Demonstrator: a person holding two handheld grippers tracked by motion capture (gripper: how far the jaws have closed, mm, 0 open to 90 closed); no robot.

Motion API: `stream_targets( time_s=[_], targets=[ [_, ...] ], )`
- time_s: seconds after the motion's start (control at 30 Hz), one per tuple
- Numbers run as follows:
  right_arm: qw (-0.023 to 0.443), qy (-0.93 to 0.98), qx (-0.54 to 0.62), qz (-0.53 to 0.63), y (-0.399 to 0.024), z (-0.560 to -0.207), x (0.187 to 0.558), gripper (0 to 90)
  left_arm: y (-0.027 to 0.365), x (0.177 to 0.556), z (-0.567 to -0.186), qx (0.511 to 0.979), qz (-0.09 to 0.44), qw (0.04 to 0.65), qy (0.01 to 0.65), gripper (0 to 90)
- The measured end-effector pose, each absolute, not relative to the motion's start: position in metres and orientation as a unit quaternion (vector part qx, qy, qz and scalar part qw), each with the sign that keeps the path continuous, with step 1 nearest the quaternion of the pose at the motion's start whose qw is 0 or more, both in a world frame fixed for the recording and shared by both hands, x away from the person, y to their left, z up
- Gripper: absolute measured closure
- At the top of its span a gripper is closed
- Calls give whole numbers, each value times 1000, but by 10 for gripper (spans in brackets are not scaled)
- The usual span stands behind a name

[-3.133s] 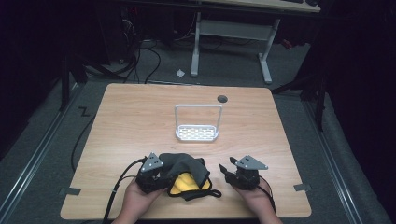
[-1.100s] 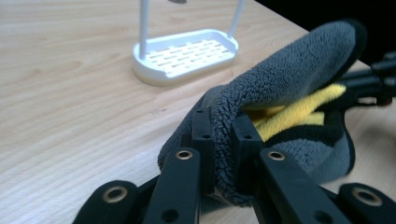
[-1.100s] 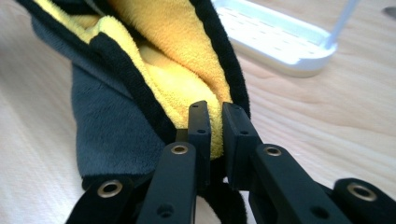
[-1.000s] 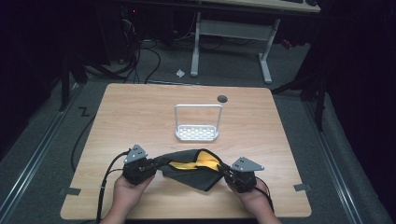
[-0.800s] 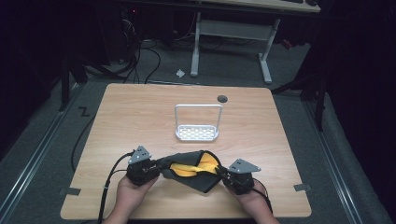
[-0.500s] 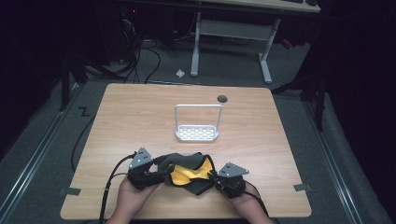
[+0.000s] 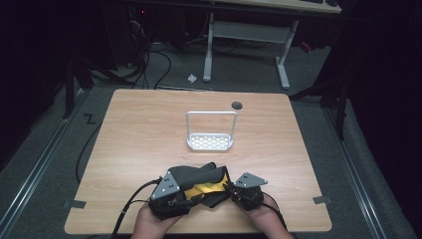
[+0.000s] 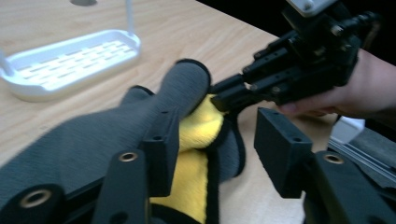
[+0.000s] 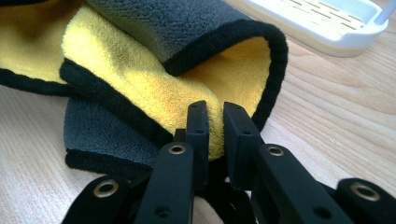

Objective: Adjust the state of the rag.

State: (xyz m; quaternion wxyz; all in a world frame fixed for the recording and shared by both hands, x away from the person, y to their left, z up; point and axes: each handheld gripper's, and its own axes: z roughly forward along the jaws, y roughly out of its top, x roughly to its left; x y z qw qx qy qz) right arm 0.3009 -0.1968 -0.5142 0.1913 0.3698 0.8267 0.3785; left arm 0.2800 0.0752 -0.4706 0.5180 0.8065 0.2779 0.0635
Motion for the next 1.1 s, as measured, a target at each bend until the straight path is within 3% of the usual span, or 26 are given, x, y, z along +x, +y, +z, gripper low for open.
stream_targets(
  time_s=[0.17,0.37,0.43,0.6,0.9,1.1],
  targets=[
    [189,826,372,379,-198,-515,302,815,57,277,-492,842,79,460,270,592],
    [187,826,371,380,-198,-514,301,813,43,283,-519,874,113,388,268,561],
    [186,826,371,381,-197,-515,301,813,40,283,-522,880,138,372,261,611],
    [185,824,374,384,-198,-514,302,812,45,289,-522,877,143,369,271,849],
    [202,812,387,388,-206,-509,304,841,72,296,-501,851,145,411,292,870],
    [231,786,418,393,-228,-498,309,861,112,310,-480,810,154,457,334,869]
  ],
)
